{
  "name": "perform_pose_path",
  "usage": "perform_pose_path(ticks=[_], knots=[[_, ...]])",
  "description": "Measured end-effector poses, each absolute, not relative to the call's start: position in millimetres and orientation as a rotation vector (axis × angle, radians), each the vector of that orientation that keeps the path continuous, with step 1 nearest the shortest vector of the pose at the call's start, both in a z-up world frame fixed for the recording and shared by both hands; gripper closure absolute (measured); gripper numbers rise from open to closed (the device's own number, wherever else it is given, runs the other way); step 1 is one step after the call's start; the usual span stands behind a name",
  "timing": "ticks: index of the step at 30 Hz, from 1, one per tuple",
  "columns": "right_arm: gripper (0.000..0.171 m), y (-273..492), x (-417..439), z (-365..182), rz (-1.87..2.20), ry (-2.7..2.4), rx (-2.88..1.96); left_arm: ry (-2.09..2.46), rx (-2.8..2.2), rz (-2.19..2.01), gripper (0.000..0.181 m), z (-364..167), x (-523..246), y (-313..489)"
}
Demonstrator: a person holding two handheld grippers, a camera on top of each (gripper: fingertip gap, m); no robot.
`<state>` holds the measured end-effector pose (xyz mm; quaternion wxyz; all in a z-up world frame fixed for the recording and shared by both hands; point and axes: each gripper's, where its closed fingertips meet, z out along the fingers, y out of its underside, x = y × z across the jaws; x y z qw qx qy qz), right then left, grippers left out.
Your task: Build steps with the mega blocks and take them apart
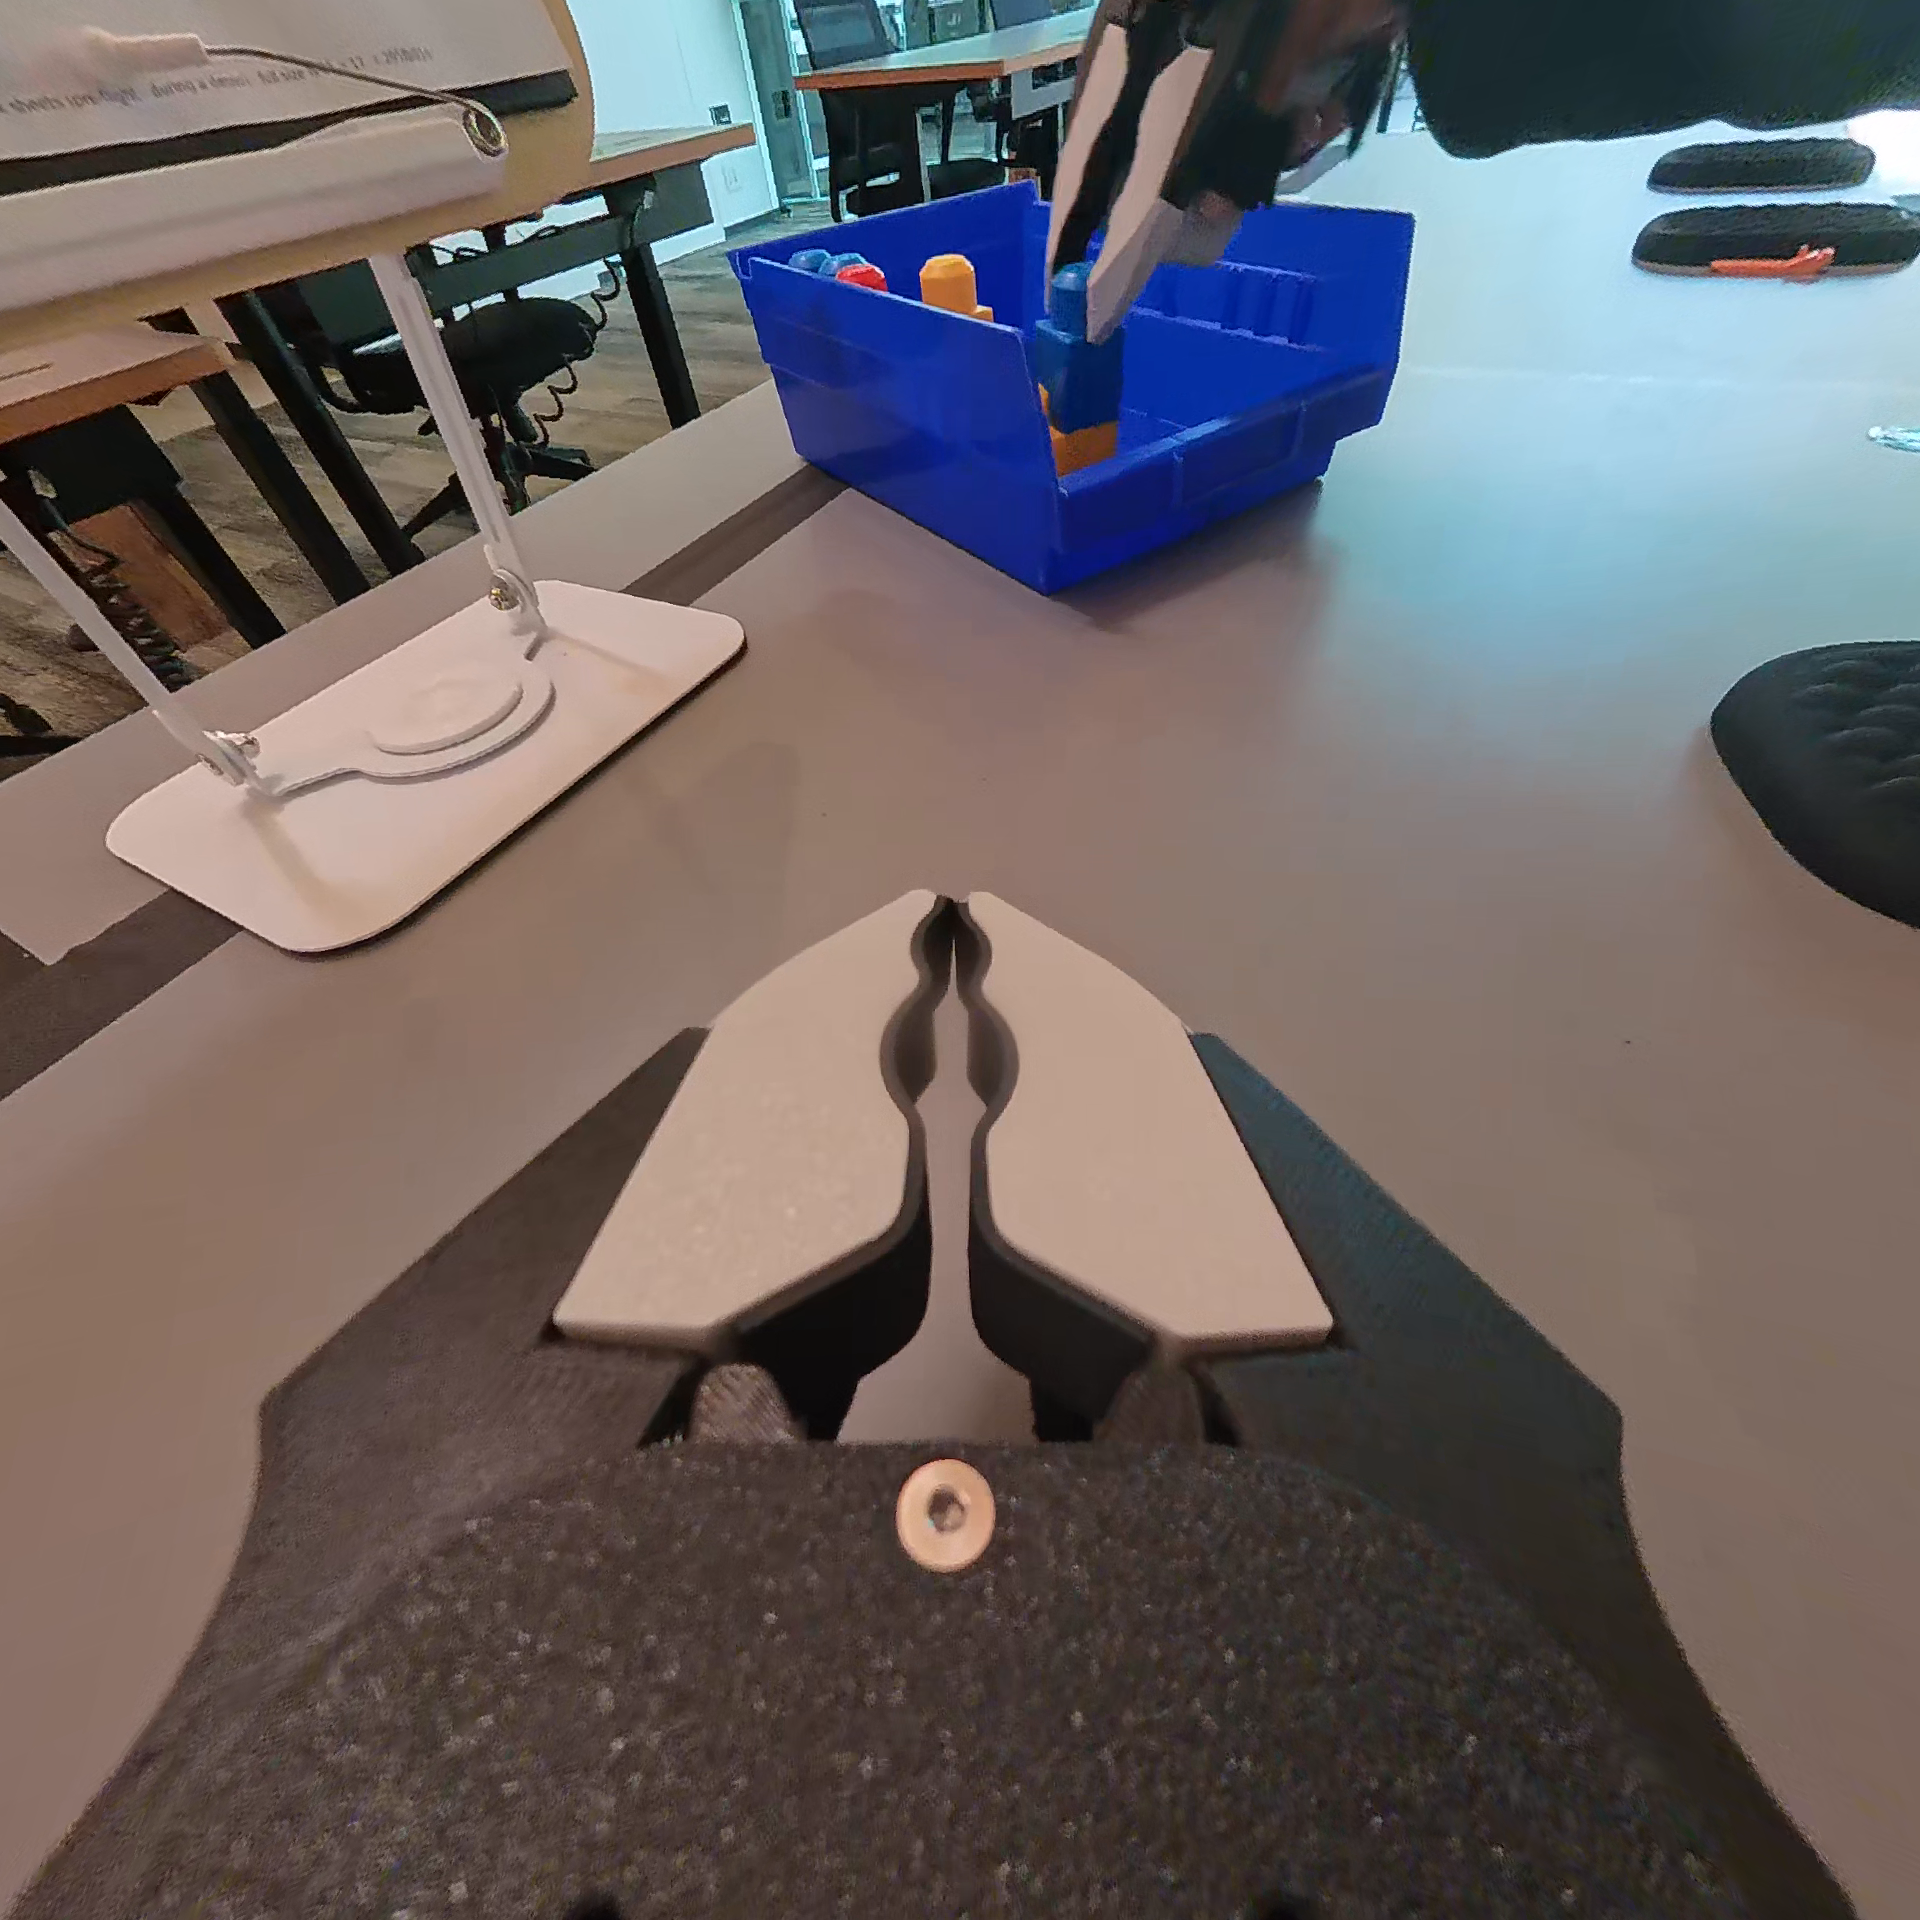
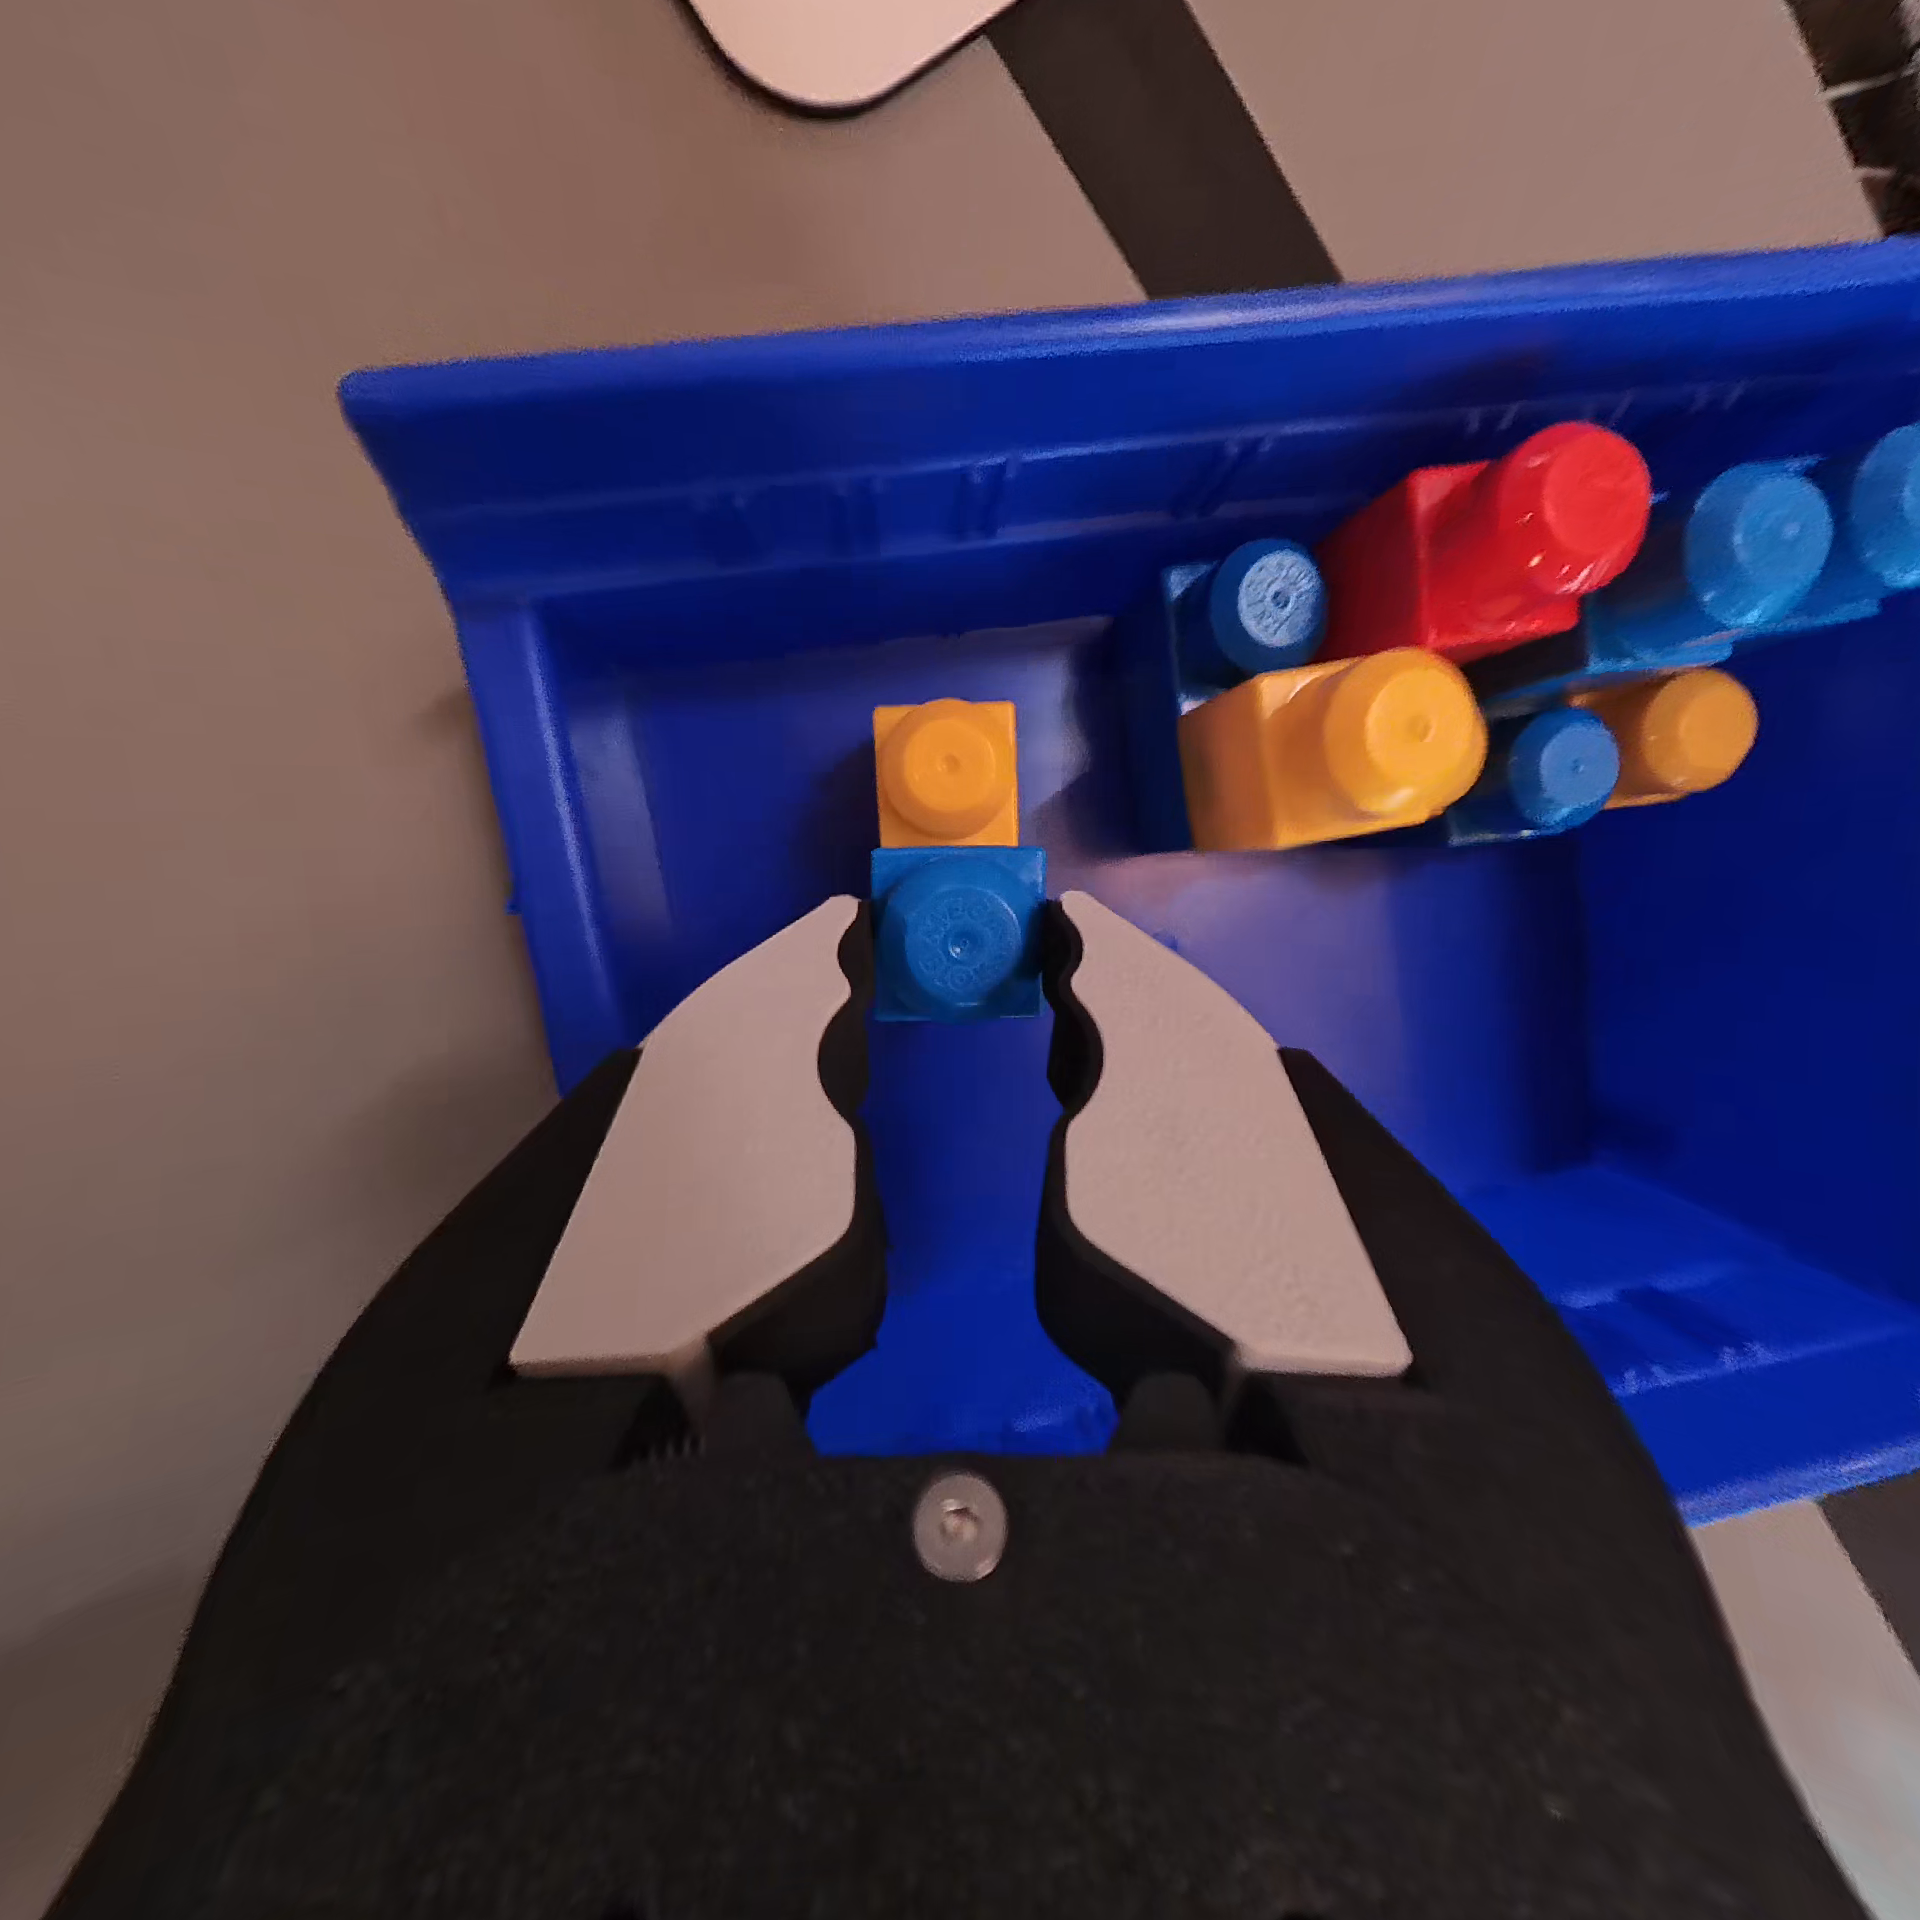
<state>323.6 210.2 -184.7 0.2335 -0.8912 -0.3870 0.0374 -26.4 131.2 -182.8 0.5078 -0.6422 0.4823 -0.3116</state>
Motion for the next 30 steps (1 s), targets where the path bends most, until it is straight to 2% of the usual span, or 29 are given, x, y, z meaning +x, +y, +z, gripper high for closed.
perform_pose_path(ticks=[21, 26, 30], knots=[[0.137, 259, 322, -173, -0.200, -1.204, -2.374, 1.214, -1.552, -0.719, 0.181, -191, -27, 133], [0.136, 263, 313, -142, -0.198, -1.153, -2.269, 1.213, -1.550, -0.719, 0.181, -190, -27, 132], [0.137, 273, 277, -77, -0.066, -0.932, -2.016, 1.209, -1.546, -0.723, 0.181, -189, -27, 132]])
